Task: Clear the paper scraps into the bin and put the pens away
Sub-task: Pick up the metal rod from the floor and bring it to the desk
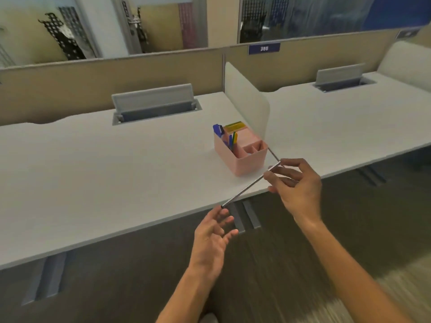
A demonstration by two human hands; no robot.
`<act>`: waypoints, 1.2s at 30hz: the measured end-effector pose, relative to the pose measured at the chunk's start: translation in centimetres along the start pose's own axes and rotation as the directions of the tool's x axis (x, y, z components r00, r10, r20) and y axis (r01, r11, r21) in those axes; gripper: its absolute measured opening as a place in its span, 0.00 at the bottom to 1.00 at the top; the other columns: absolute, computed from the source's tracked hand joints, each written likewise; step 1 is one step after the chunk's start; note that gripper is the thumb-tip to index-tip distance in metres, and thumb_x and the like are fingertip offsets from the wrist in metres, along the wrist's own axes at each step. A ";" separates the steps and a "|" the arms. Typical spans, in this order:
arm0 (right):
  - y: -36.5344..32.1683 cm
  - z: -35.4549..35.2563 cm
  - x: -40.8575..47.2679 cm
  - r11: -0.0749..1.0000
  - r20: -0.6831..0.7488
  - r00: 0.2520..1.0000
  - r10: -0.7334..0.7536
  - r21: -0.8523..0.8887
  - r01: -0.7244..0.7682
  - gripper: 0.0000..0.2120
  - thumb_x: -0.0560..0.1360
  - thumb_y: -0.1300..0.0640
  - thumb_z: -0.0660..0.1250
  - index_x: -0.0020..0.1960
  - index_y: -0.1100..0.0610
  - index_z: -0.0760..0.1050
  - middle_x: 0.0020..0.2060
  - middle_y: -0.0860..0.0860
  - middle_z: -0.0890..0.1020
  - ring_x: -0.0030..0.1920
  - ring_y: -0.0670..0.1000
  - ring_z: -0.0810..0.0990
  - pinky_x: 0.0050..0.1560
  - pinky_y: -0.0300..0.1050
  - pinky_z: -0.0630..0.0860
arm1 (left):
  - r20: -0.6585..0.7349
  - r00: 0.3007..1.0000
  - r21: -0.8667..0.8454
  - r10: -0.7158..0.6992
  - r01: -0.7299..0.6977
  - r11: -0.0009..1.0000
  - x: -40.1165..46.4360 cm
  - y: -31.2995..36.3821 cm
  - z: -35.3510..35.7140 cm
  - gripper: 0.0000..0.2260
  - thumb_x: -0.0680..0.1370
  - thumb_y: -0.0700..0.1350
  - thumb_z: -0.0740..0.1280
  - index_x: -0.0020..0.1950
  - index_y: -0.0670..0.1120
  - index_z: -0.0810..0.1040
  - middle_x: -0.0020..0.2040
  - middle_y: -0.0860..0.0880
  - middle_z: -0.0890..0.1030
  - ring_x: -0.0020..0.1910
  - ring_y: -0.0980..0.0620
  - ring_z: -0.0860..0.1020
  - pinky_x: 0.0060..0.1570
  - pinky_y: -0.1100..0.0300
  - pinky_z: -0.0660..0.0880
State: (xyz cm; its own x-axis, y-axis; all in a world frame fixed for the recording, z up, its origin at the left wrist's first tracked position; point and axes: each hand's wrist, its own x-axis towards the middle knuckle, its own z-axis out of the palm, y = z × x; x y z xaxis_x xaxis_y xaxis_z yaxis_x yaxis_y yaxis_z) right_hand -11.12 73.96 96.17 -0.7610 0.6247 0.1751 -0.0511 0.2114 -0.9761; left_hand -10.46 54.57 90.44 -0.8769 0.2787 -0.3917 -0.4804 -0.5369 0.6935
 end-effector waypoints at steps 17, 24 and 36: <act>3.5 3.9 25.0 0.872 0.001 0.946 -0.325 -0.387 0.300 0.12 0.72 0.57 0.74 0.52 0.52 0.76 0.43 0.49 0.85 0.41 0.44 0.86 0.34 0.44 0.84 | 0.216 0.910 0.620 -0.353 0.152 0.770 25.6 3.4 13.4 0.22 0.75 0.42 0.69 0.68 0.50 0.70 0.53 0.48 0.77 0.50 0.47 0.80 0.43 0.60 0.79; 7.9 4.7 27.8 0.823 0.221 0.948 -0.227 -0.476 0.308 0.10 0.71 0.58 0.75 0.49 0.53 0.77 0.39 0.50 0.85 0.37 0.46 0.85 0.40 0.42 0.83 | 0.066 0.961 0.562 -0.267 0.186 0.806 25.6 4.7 11.8 0.33 0.64 0.47 0.73 0.68 0.48 0.70 0.61 0.42 0.77 0.52 0.43 0.81 0.44 0.57 0.79; 9.0 5.9 28.2 0.638 0.327 0.923 -0.205 -0.670 0.379 0.13 0.78 0.46 0.63 0.53 0.53 0.80 0.48 0.52 0.87 0.45 0.54 0.86 0.46 0.45 0.79 | -0.098 0.995 0.483 -0.015 0.061 0.873 17.3 5.9 6.7 0.24 0.63 0.51 0.72 0.59 0.50 0.76 0.52 0.39 0.82 0.49 0.41 0.82 0.44 0.54 0.79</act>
State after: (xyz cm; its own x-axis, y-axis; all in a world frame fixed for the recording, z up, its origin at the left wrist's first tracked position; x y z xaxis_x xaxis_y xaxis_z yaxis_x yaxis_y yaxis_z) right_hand -36.87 89.10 91.54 -0.9029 0.2877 0.3195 0.1124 0.8753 -0.4704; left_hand -28.63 61.58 91.83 -0.8638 0.2069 -0.4593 -0.4809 -0.0671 0.8742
